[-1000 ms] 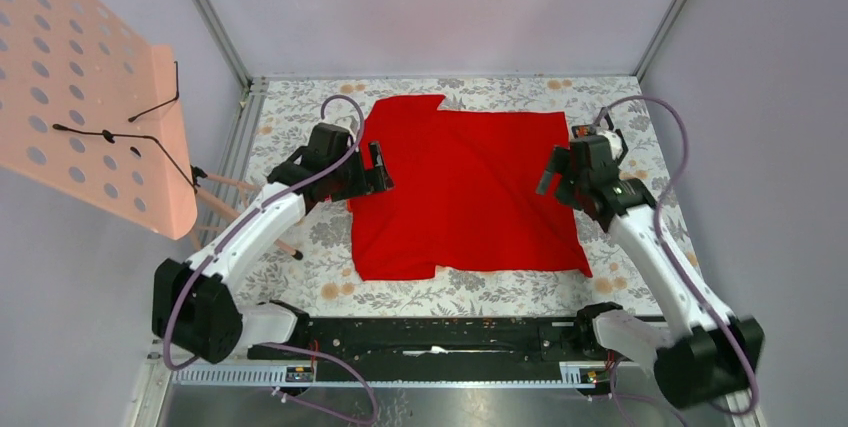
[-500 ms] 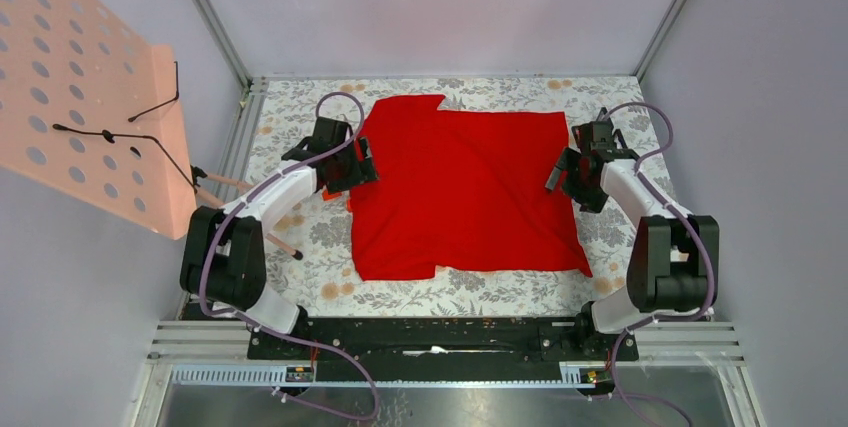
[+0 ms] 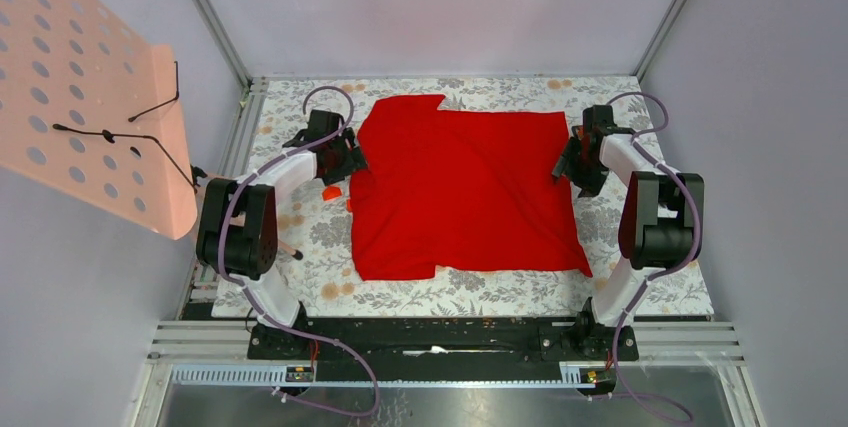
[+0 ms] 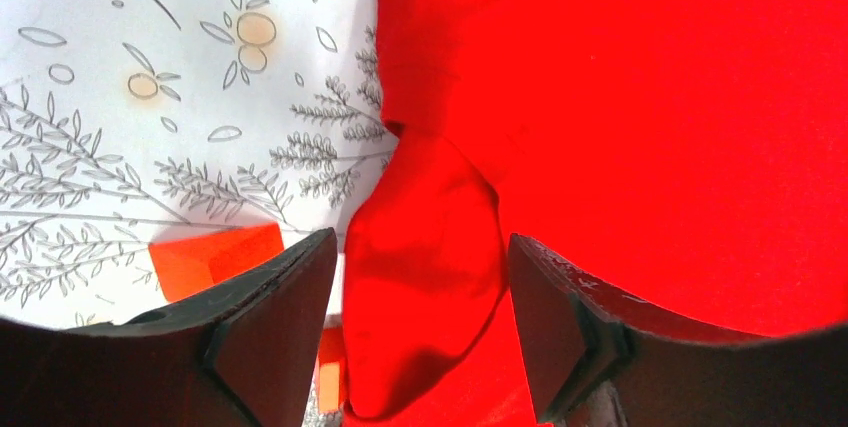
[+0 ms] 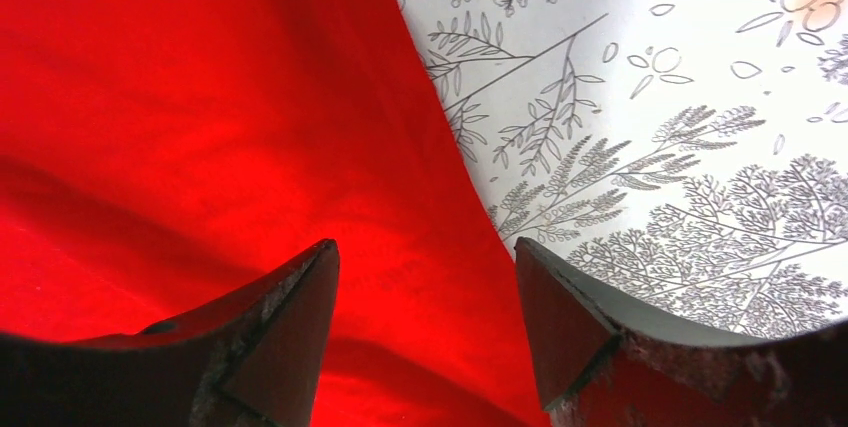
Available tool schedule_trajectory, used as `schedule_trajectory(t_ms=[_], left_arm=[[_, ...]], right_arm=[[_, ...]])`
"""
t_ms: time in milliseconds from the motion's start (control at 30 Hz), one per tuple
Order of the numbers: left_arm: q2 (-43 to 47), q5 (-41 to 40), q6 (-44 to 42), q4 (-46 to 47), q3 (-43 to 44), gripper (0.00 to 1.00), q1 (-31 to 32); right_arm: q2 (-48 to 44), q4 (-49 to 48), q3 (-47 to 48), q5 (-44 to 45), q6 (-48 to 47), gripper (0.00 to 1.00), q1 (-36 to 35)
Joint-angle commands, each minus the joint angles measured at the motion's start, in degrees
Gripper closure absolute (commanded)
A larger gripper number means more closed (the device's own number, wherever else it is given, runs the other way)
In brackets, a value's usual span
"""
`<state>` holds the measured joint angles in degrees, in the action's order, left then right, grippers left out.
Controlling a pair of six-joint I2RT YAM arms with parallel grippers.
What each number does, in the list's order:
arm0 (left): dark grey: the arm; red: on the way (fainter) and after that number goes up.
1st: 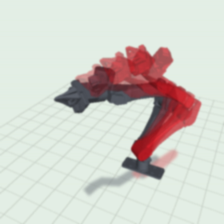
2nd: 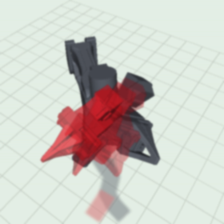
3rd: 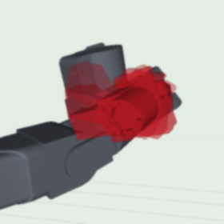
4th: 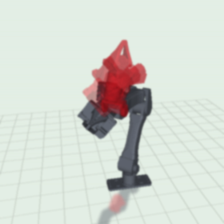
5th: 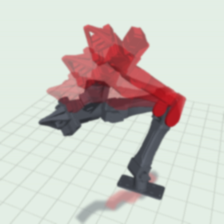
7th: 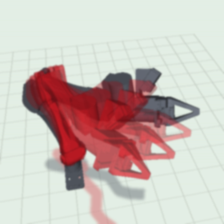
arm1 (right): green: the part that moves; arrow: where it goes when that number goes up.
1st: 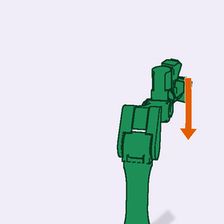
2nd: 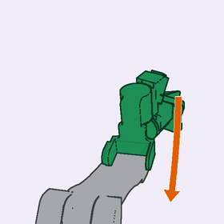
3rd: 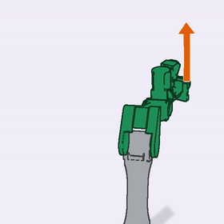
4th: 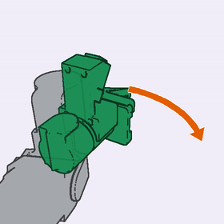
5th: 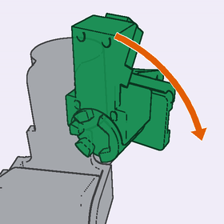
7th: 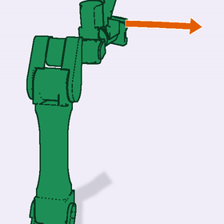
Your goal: Pin the brooch onto the clothing
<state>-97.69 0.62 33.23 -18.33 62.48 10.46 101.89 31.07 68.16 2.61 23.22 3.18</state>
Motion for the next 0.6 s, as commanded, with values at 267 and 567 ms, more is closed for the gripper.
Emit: schedule_trajectory(t_ms=[267,567], left_arm=[[-8.71,0.69,0.57,2.59,6.60,0.53,-0.79],[-7.29,-4.92,-2.16,0.30,6.60,0.99,-0.88]], right_arm=[[-0.28,2.37,2.07,-4.11,-1.82,0.30,0.51],[-0.87,2.37,2.15,-3.84,-2.21,0.35,0.51]])
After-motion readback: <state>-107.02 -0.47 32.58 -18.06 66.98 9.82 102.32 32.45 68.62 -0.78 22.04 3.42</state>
